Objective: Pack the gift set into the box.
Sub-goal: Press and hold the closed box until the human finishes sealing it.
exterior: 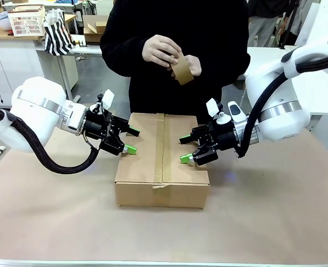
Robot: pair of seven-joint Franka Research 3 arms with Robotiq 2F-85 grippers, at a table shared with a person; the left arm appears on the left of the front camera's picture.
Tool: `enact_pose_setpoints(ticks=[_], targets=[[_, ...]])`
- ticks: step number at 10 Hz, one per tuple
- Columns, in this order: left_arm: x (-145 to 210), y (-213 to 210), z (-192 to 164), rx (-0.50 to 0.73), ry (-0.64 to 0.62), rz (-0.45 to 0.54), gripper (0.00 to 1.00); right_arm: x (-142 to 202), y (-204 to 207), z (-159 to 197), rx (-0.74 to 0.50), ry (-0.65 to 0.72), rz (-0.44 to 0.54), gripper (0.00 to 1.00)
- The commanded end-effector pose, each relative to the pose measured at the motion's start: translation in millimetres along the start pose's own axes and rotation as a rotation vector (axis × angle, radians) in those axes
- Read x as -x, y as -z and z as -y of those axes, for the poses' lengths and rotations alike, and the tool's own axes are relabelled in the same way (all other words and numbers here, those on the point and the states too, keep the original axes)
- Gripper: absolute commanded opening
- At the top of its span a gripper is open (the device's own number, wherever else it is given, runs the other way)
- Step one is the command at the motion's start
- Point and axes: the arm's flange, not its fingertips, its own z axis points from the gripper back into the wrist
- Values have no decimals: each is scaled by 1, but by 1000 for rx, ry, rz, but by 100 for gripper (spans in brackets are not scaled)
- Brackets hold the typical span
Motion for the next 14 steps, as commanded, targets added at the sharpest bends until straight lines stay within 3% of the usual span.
enact_pose_setpoints(ticks=[1,14], targets=[[2,0,2,9,-1,0,100,3,1,-1,3,4,-7,100],[2,0,2,9,-1,0,100,3,1,-1,3,4,-7,100]])
